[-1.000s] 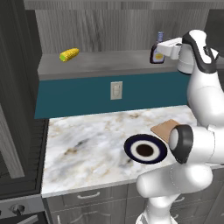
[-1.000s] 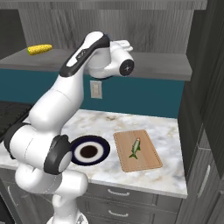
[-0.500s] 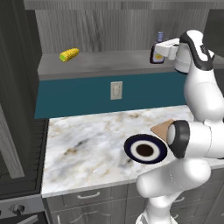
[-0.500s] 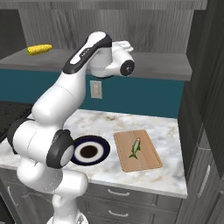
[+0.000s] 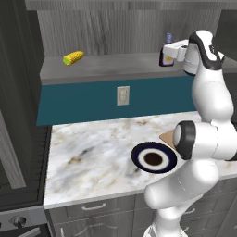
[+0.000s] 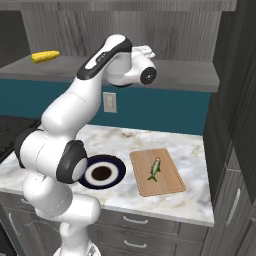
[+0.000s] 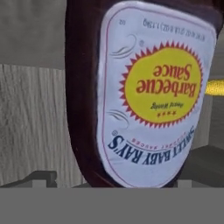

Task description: Pick the fish from the plate and place it on the cutting board. Then pick the condiment bottle from the cabinet and place it next to the cutting board.

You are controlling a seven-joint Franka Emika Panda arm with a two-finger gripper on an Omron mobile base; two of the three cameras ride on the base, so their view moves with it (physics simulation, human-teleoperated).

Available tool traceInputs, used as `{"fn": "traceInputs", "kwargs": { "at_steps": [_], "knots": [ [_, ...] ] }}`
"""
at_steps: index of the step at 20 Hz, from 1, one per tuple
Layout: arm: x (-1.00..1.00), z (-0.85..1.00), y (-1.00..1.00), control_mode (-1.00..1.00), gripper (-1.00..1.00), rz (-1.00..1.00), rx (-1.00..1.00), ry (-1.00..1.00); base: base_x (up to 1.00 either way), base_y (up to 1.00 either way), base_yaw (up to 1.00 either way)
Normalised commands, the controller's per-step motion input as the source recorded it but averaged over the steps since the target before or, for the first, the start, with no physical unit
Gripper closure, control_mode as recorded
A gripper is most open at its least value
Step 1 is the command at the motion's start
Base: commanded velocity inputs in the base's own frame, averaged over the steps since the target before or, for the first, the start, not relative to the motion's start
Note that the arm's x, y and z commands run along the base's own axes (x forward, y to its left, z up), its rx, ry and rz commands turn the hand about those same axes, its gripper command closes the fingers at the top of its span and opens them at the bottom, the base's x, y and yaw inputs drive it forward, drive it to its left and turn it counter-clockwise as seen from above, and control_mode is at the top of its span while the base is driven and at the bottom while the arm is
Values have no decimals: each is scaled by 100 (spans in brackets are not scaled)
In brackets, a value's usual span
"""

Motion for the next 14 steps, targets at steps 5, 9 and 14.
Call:
{"fn": "traceInputs", "kwargs": {
  "at_steps": [5, 9, 14],
  "knots": [
    [10, 0, -3, -100, -100, 0, 0, 0, 0, 0, 0],
    [0, 0, 0, -100, 100, 0, 0, 0, 0, 0, 0],
    [0, 0, 0, -100, 100, 0, 0, 0, 0, 0, 0]
  ]
}}
